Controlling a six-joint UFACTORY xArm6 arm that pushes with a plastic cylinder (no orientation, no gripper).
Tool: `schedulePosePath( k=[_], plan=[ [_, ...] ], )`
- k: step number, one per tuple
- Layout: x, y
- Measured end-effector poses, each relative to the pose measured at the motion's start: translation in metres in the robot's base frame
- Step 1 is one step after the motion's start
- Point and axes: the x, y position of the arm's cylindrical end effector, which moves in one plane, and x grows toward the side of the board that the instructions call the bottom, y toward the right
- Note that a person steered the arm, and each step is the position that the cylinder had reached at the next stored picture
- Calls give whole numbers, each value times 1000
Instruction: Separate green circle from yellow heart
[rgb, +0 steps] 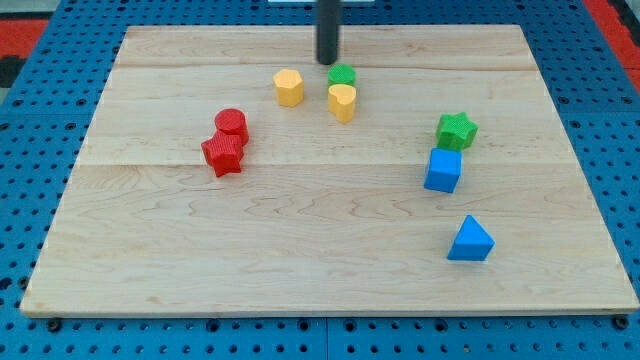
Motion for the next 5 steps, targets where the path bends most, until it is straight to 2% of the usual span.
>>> schedulePosePath(
  k=[1,4,5],
  plan=[
    [28,3],
    [41,149],
    [12,100]
  ],
)
